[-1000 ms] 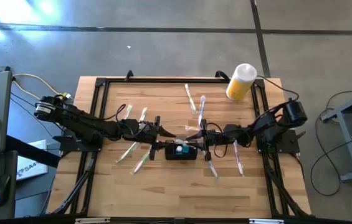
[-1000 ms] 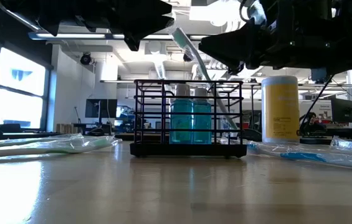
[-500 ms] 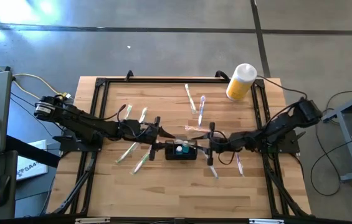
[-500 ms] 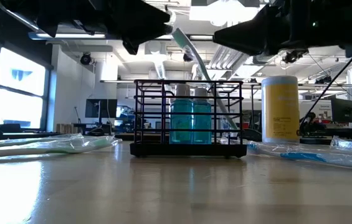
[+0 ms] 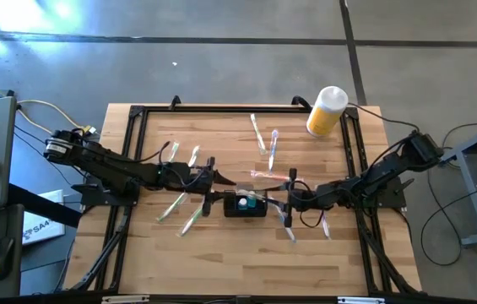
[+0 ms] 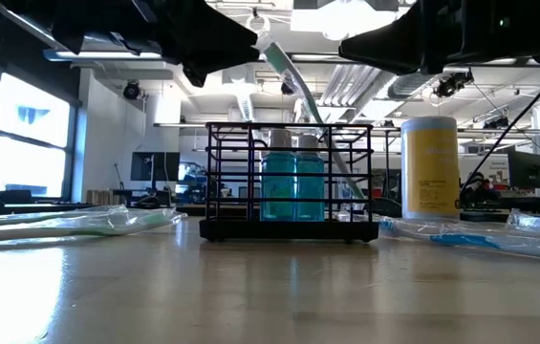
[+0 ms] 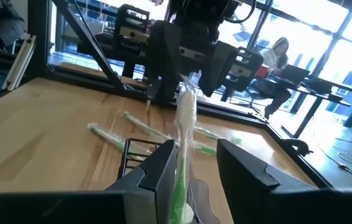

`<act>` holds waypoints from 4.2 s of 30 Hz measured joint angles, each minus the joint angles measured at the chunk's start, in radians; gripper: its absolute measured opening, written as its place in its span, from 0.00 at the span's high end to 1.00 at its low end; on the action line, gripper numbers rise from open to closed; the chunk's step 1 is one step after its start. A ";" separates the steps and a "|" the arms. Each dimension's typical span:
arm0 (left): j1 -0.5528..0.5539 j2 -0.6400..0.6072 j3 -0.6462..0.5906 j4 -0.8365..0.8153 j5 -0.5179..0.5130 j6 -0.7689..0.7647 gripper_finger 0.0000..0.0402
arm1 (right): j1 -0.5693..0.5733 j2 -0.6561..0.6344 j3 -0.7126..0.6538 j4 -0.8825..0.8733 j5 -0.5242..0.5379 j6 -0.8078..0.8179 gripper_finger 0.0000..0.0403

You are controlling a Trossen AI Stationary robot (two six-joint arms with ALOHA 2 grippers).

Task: Pick & Place toothbrushing station
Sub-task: Put the green toothbrush into the wire organizer

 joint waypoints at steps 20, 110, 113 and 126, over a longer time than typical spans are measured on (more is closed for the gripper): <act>0.000 0.093 0.050 0.058 0.001 0.037 0.64 | 0.000 0.000 0.000 -0.004 0.000 0.007 0.72; 0.032 -0.017 0.554 -0.955 -0.040 0.009 0.55 | 0.142 0.001 0.000 -0.044 0.118 -0.053 0.80; 0.032 -0.060 0.561 -1.145 -0.049 -0.029 0.55 | 0.156 0.001 0.000 -0.045 0.162 -0.062 0.80; 0.012 -0.066 0.454 -1.577 -0.015 -0.455 0.55 | 0.175 0.001 0.000 -0.064 0.186 -0.073 0.80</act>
